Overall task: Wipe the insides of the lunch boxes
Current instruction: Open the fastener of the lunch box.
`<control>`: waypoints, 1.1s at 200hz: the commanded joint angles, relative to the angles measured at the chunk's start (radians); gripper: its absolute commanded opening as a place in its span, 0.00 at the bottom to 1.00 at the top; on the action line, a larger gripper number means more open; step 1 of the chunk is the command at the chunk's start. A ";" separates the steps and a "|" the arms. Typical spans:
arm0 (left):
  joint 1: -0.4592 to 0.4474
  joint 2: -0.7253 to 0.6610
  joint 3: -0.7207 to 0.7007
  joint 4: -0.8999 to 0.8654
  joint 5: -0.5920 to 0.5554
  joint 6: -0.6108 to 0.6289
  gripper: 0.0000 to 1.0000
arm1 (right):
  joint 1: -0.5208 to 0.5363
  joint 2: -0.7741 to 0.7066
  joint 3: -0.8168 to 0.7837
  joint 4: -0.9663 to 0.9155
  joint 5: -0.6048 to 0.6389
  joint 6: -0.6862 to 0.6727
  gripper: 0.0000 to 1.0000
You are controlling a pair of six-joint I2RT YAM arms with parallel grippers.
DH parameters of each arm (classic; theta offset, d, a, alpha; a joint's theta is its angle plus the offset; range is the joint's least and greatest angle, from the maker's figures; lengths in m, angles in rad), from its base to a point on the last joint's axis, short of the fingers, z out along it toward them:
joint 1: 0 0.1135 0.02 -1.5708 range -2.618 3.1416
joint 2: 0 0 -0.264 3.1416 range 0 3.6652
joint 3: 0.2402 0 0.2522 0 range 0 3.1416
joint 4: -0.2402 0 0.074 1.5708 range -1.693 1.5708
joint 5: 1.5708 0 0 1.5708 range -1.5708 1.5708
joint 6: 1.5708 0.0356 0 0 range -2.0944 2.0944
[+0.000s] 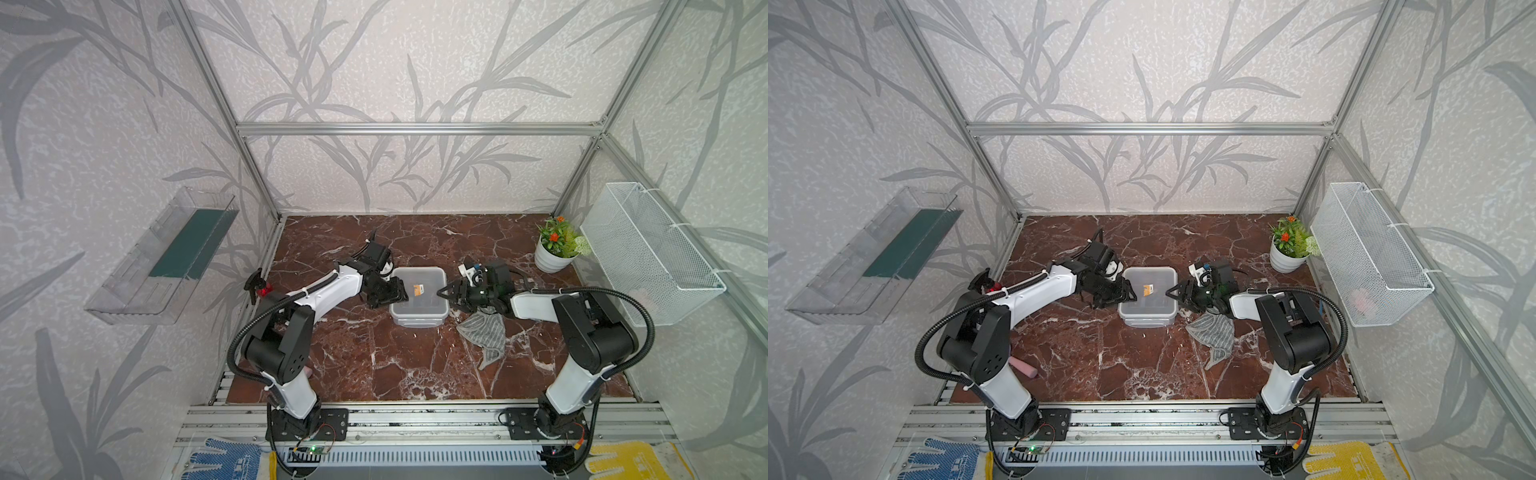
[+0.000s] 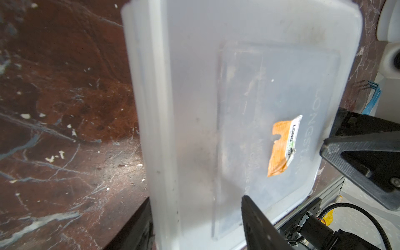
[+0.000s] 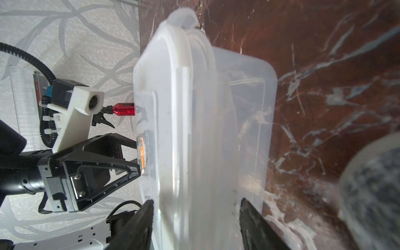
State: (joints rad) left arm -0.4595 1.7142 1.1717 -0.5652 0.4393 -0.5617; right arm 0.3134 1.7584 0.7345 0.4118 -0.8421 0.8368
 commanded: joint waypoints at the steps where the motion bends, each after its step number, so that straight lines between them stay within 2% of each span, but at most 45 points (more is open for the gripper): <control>1: -0.018 0.045 -0.014 -0.082 -0.057 -0.006 0.61 | 0.001 0.018 -0.012 0.153 -0.053 0.054 0.61; 45: -0.017 0.082 -0.003 -0.068 -0.062 -0.002 0.61 | -0.004 0.075 -0.046 0.320 -0.082 0.140 0.57; 72: -0.017 0.117 0.009 -0.059 -0.062 -0.001 0.61 | -0.010 0.117 -0.073 0.492 -0.092 0.216 0.56; 135: -0.017 0.175 0.026 -0.064 -0.068 0.009 0.61 | -0.009 0.188 -0.090 0.661 -0.112 0.285 0.51; 192: -0.016 0.202 0.050 -0.085 -0.080 0.026 0.61 | -0.011 0.321 -0.098 0.977 -0.130 0.463 0.43; 220: -0.015 0.211 0.060 -0.090 -0.080 0.028 0.61 | -0.010 0.328 -0.103 0.990 -0.136 0.466 0.41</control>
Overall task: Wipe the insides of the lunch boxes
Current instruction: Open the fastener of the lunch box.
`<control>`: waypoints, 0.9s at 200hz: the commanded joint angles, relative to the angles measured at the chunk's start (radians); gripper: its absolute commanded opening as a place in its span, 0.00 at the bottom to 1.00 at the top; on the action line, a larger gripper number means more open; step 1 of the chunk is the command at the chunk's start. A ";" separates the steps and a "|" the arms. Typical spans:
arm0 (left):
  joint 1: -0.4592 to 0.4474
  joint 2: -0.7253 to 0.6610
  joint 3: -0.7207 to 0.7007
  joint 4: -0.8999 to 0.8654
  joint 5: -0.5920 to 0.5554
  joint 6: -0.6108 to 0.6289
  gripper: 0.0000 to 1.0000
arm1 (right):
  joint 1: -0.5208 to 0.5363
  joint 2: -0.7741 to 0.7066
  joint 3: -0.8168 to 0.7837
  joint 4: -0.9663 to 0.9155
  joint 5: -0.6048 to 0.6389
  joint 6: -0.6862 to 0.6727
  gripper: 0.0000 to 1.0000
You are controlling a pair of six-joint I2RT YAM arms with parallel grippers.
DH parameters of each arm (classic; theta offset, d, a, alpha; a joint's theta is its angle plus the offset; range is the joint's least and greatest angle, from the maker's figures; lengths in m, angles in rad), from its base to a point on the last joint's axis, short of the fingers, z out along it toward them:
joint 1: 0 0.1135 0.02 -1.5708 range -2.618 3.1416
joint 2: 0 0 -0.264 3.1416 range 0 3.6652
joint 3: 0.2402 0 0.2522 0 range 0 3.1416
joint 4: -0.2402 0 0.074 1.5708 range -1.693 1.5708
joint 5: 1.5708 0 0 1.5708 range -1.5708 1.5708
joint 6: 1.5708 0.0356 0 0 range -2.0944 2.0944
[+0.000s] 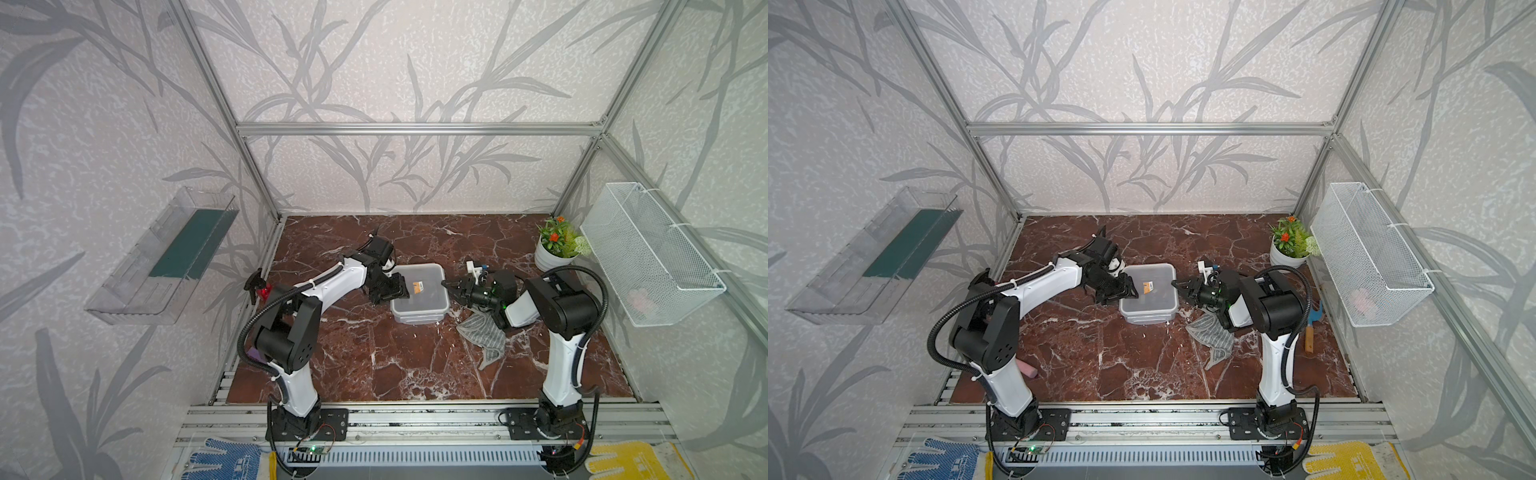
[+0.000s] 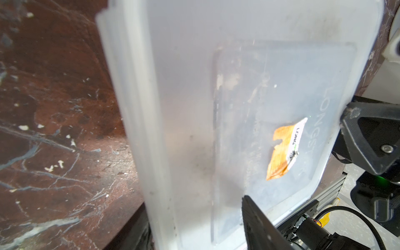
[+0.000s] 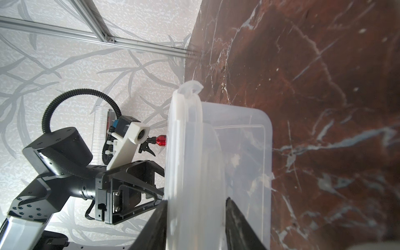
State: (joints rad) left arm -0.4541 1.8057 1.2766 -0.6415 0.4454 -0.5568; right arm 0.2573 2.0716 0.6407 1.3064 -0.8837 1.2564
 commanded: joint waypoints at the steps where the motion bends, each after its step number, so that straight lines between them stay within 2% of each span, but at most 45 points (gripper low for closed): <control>1: -0.019 0.119 -0.045 -0.014 -0.086 0.023 0.61 | 0.046 0.013 -0.009 0.096 -0.095 0.046 0.41; 50: -0.021 0.134 -0.032 -0.020 -0.084 0.028 0.61 | 0.049 -0.011 -0.020 0.096 -0.121 0.040 0.39; 121: -0.020 0.138 -0.021 -0.036 -0.089 0.034 0.61 | 0.053 -0.006 -0.041 0.078 -0.114 0.030 0.00; 158: -0.020 0.132 -0.024 -0.040 -0.096 0.035 0.61 | 0.053 -0.035 -0.043 -0.018 -0.098 -0.015 0.00; 180: -0.021 0.133 -0.022 -0.041 -0.095 0.036 0.61 | 0.053 -0.085 -0.038 -0.165 -0.081 -0.090 0.00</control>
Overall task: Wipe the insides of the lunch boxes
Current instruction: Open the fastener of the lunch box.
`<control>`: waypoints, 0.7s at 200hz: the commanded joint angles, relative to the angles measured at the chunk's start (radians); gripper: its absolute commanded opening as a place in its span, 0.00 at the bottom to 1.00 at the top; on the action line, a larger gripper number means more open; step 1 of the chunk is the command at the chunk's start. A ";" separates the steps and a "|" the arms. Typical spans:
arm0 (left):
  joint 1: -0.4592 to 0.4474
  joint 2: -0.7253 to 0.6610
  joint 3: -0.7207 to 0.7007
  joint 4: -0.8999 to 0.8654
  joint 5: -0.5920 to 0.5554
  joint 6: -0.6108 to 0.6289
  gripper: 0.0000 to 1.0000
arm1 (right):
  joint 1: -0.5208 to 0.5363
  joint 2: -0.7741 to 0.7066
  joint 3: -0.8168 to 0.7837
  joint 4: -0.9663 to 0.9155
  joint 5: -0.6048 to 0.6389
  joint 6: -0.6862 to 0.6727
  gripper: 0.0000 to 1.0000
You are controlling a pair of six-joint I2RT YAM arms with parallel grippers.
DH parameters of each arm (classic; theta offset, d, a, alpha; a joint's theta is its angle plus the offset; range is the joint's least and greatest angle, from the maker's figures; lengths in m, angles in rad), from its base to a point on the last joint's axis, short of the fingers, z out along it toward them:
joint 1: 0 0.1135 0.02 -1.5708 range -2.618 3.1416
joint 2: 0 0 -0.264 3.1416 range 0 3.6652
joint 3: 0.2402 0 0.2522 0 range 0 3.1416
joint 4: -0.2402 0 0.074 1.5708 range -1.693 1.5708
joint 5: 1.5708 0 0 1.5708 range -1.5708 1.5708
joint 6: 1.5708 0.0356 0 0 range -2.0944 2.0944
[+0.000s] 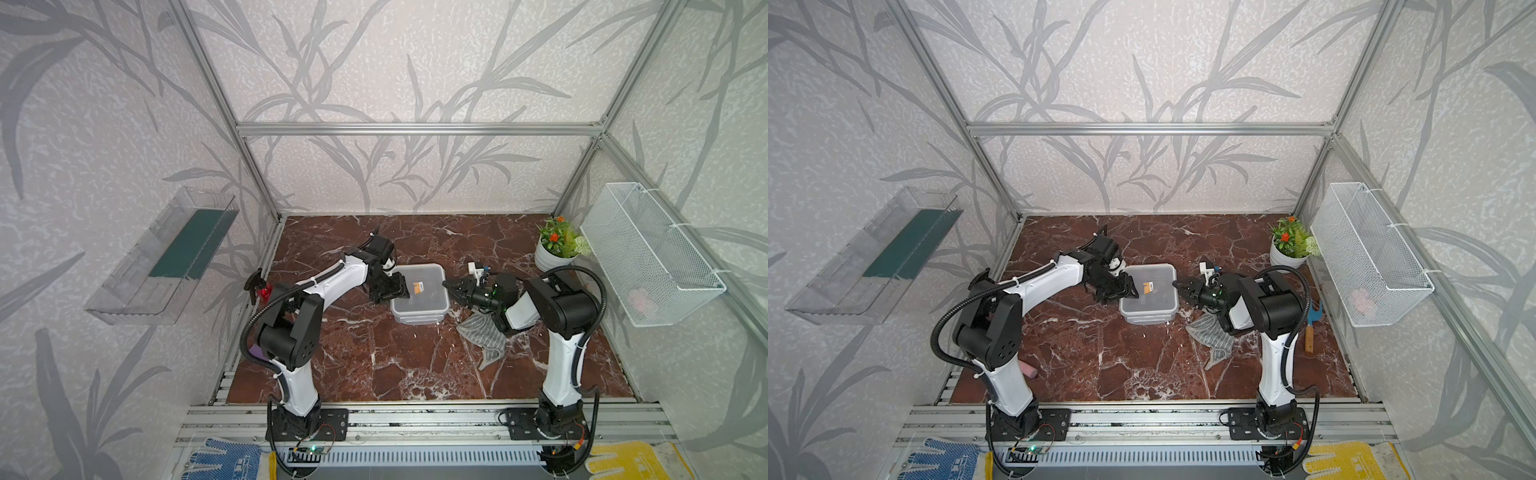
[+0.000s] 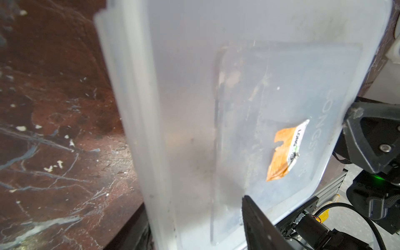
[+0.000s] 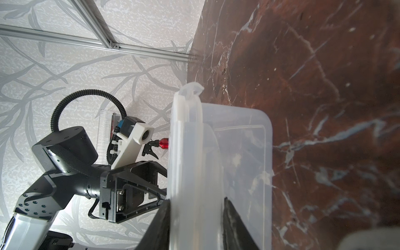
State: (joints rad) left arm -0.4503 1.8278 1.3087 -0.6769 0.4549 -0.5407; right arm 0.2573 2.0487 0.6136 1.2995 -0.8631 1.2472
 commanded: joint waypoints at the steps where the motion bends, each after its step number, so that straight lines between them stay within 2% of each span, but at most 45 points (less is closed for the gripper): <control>1: -0.025 0.111 -0.054 -0.006 -0.104 0.020 0.61 | 0.054 -0.065 -0.011 -0.167 -0.100 -0.085 0.00; 66: -0.025 0.109 -0.058 -0.008 -0.104 0.017 0.61 | 0.056 -0.292 0.058 -0.765 0.012 -0.390 0.00; 122: -0.025 0.099 -0.061 -0.009 -0.107 0.016 0.61 | 0.057 -0.303 0.101 -0.919 0.063 -0.443 0.00; 140: -0.024 0.100 -0.058 -0.012 -0.106 0.015 0.61 | 0.062 -0.331 0.120 -1.023 0.107 -0.492 0.00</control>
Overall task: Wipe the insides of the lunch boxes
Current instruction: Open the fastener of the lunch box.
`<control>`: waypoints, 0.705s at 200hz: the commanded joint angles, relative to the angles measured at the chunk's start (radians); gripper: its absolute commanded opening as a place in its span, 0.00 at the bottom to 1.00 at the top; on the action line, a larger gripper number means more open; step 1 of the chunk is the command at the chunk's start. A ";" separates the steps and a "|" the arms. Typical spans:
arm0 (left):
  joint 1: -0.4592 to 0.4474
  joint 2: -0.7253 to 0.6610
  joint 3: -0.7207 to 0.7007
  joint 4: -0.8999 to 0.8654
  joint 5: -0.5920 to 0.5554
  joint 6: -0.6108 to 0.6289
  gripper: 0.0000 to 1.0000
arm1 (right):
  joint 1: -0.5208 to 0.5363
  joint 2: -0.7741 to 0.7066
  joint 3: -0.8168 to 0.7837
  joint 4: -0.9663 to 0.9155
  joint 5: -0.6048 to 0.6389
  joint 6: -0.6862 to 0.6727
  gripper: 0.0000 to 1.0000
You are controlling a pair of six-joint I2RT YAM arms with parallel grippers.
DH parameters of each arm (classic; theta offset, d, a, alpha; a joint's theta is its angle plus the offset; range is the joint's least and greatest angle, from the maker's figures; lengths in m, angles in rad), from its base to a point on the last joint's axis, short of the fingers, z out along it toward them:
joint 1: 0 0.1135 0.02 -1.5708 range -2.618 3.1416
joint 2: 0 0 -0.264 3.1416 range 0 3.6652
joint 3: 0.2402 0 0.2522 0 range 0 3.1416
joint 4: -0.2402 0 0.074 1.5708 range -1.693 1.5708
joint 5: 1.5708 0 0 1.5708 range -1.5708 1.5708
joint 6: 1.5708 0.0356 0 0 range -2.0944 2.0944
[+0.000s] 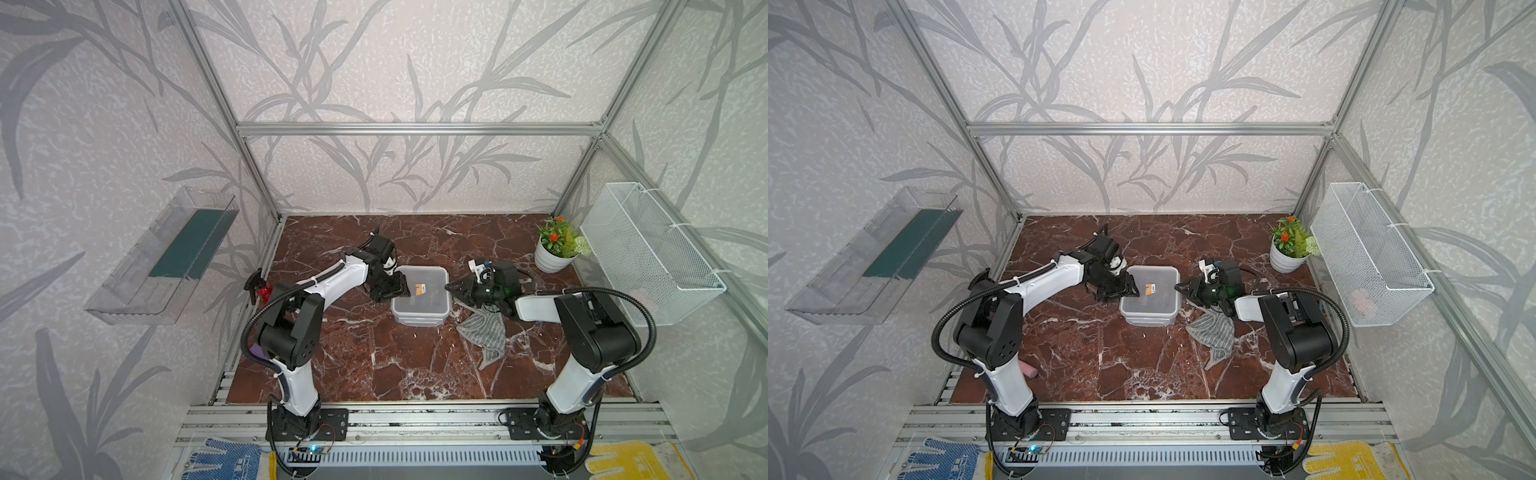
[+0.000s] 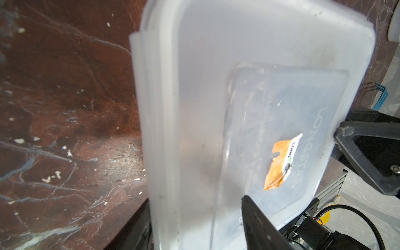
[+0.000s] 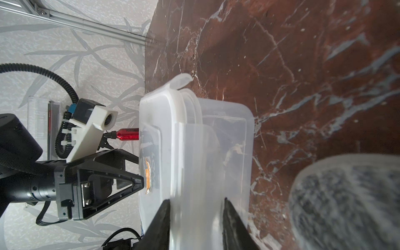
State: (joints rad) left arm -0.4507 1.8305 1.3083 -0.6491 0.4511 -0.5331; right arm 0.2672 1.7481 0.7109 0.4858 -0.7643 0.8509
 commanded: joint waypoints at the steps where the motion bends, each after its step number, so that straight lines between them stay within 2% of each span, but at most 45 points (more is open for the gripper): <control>1: -0.024 0.098 -0.058 -0.040 -0.102 0.007 0.61 | 0.052 -0.033 0.023 -0.216 0.012 -0.098 0.00; 31: -0.023 0.098 -0.059 -0.040 -0.103 0.008 0.61 | 0.055 -0.106 0.054 -0.379 0.100 -0.174 0.00; 69: -0.025 0.096 -0.058 -0.041 -0.105 0.007 0.61 | 0.058 -0.126 0.087 -0.466 0.144 -0.204 0.00; 141: -0.024 0.083 -0.059 -0.043 -0.109 0.004 0.61 | 0.072 -0.222 0.212 -0.817 0.363 -0.346 0.00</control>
State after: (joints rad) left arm -0.4572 1.8343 1.3079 -0.6006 0.4416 -0.5339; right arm 0.3218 1.5623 0.8829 -0.1432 -0.4782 0.5911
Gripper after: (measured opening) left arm 0.608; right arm 0.334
